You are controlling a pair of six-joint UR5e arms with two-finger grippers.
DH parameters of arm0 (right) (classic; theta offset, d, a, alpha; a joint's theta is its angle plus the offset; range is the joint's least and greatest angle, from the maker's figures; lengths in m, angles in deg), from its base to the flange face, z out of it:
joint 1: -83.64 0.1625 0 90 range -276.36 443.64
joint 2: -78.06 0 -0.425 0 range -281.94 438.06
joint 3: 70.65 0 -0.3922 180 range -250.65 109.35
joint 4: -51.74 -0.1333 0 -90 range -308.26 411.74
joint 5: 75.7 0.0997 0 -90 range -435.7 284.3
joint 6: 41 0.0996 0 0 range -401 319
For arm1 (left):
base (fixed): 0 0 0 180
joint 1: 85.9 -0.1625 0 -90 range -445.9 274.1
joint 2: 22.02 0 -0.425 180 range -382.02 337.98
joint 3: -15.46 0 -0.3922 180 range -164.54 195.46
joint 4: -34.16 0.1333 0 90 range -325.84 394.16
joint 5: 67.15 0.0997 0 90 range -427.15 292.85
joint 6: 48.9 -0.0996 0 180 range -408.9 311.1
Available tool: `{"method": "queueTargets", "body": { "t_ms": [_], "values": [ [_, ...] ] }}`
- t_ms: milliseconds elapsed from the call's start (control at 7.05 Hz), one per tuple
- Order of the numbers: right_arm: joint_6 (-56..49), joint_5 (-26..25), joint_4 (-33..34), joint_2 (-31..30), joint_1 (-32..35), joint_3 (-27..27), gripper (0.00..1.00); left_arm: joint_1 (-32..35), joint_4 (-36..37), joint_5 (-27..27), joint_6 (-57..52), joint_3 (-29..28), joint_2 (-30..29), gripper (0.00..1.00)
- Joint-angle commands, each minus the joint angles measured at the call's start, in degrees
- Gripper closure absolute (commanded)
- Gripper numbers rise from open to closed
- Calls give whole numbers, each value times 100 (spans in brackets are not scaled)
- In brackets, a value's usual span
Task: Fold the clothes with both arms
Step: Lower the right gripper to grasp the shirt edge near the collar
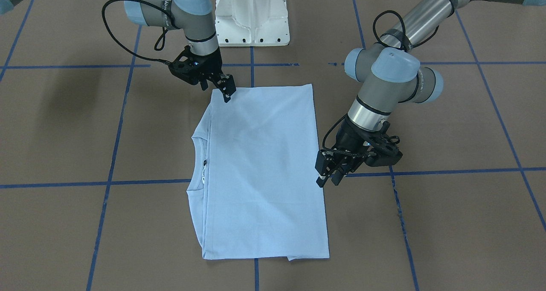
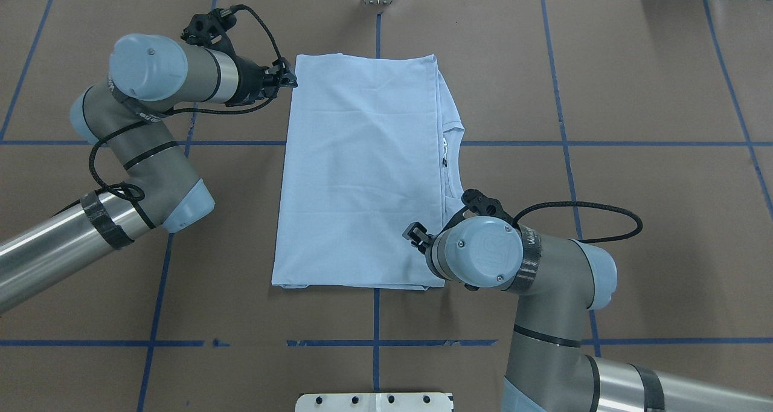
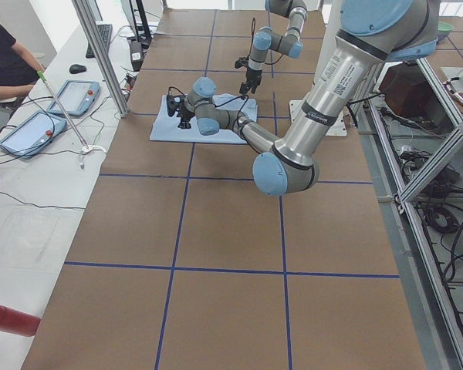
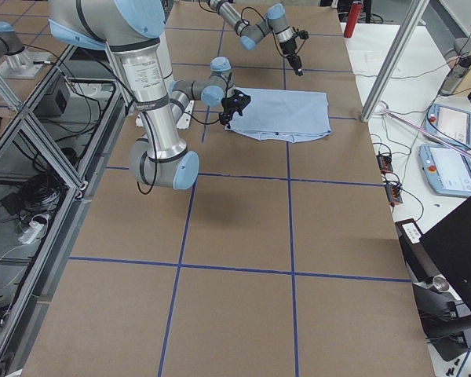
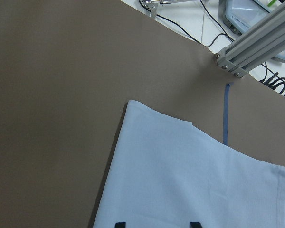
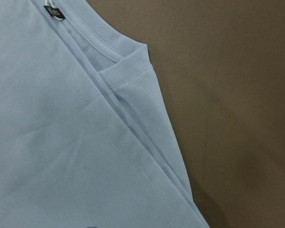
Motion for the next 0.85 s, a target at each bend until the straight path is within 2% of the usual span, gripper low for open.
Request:
{"method": "queueTargets", "body": {
  "t_ms": [0, 710],
  "values": [
    [505, -8, -175, 26, 0, -92, 18, -9, 7, 0, 0, 1, 1, 46],
    [497, 9, -166, 53, -18, -232, 20, -9, 7, 0, -9, 1, 71, 46]
  ]
}}
